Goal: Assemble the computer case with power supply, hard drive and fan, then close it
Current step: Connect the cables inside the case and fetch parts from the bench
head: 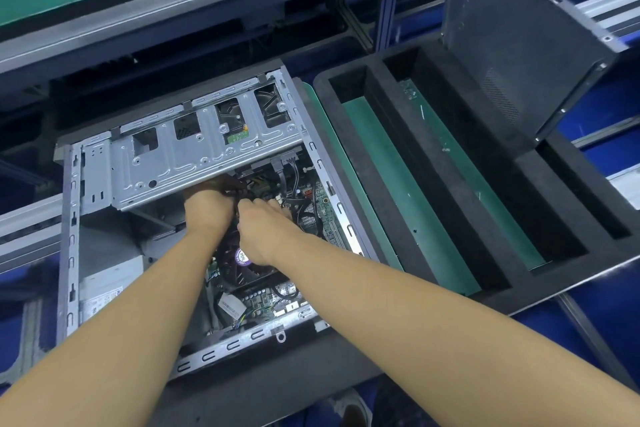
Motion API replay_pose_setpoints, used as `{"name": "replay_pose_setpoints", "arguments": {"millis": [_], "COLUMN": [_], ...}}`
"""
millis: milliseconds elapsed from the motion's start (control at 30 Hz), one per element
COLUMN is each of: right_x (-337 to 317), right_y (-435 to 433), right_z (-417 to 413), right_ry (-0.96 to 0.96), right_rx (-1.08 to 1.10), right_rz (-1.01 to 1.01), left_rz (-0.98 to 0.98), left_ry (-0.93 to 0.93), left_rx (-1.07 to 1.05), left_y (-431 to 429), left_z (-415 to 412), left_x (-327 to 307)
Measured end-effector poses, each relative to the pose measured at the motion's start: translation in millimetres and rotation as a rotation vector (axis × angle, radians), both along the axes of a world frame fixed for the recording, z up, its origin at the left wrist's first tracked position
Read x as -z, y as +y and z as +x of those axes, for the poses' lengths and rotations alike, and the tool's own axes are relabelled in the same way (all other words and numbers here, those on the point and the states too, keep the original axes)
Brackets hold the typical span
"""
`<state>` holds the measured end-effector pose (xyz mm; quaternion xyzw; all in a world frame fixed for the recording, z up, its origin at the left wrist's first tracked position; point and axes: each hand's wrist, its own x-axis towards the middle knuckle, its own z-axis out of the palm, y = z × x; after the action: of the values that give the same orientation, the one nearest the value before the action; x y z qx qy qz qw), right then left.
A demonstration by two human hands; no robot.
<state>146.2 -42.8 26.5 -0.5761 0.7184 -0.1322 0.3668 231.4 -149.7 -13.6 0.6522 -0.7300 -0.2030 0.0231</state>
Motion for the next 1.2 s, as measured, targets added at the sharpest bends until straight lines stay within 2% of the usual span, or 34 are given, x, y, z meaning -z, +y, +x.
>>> {"name": "replay_pose_setpoints", "arguments": {"millis": [400,533,700,933,1033,1200], "right_x": [-4,-8,-14,-26,-33,-45], "right_y": [0,0,5,5,6,10], "right_z": [-1,-1,2,1,-1,3], "right_ry": [-0.002,-0.003,0.004,0.014,0.061,0.315], "right_rx": [0.007,0.016,0.107,0.238,0.253,0.042], "right_rz": [0.034,0.06,0.053,0.099,0.103,0.116], "left_rz": [-0.053,-0.044,-0.085,-0.086,-0.116,-0.127], "left_ry": [-0.19,-0.174,-0.091,-0.235,-0.317,-0.404], "left_rx": [0.203,0.217,0.289,0.405,0.464,0.58], "left_y": [-1,-1,0,1,5,5], "left_z": [-3,-4,-2,-4,-7,-13], "left_x": [2,0,-2,-6,-10,-18]}}
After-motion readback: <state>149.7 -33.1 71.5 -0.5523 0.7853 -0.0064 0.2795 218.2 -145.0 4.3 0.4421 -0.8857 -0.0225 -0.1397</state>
